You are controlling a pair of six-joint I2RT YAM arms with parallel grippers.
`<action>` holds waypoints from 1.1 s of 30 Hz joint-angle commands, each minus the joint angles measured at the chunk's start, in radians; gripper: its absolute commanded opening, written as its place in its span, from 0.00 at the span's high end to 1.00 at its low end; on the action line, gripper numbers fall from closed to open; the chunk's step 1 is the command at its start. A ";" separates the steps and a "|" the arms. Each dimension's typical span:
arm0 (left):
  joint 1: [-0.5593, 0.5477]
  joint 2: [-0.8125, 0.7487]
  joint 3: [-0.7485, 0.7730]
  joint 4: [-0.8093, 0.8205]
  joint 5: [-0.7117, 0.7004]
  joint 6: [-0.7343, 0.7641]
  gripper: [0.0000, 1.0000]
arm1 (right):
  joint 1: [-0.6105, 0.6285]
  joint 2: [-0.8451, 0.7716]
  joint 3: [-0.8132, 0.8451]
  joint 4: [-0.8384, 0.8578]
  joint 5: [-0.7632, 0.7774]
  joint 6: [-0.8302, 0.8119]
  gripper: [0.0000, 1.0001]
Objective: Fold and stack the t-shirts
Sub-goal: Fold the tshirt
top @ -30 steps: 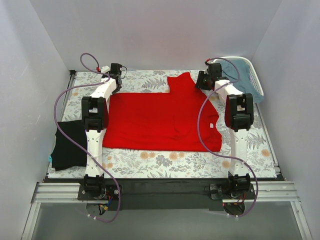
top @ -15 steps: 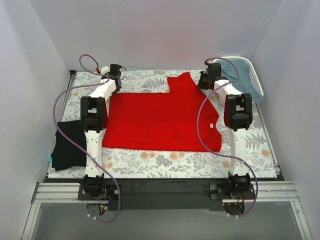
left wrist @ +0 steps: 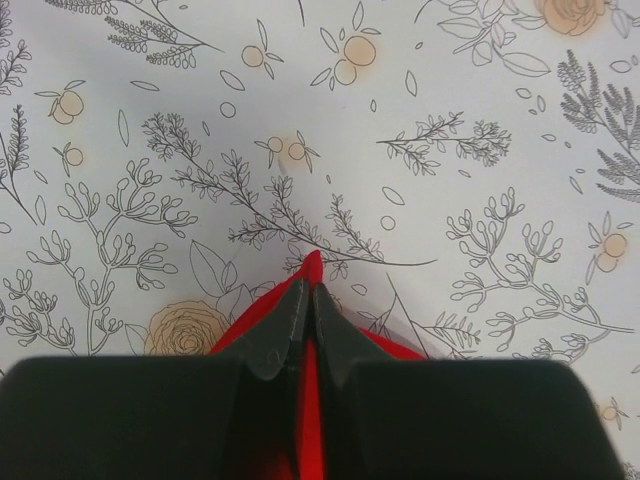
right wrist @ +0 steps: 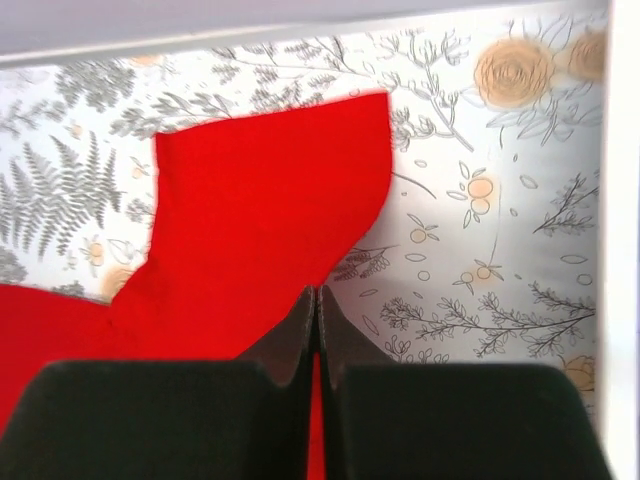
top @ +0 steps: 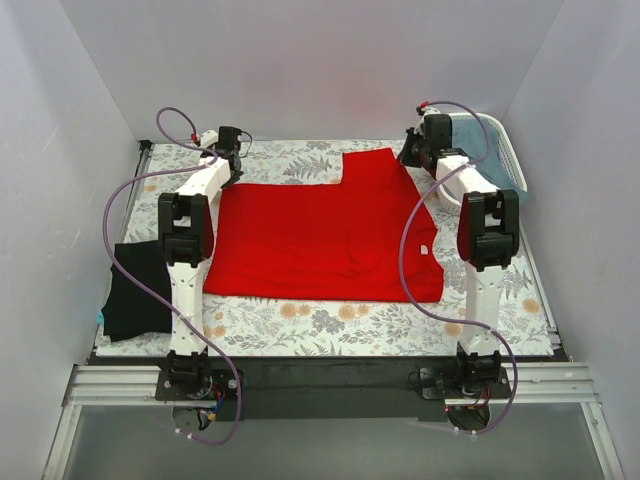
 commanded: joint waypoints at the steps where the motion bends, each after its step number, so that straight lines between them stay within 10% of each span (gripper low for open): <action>1: 0.006 -0.123 -0.015 0.023 -0.001 -0.004 1.00 | -0.013 -0.098 -0.037 0.079 -0.003 -0.005 0.99; 33: 0.034 -0.464 -0.486 -0.008 0.071 -0.144 1.00 | -0.021 -0.667 -0.749 0.205 0.014 0.048 0.99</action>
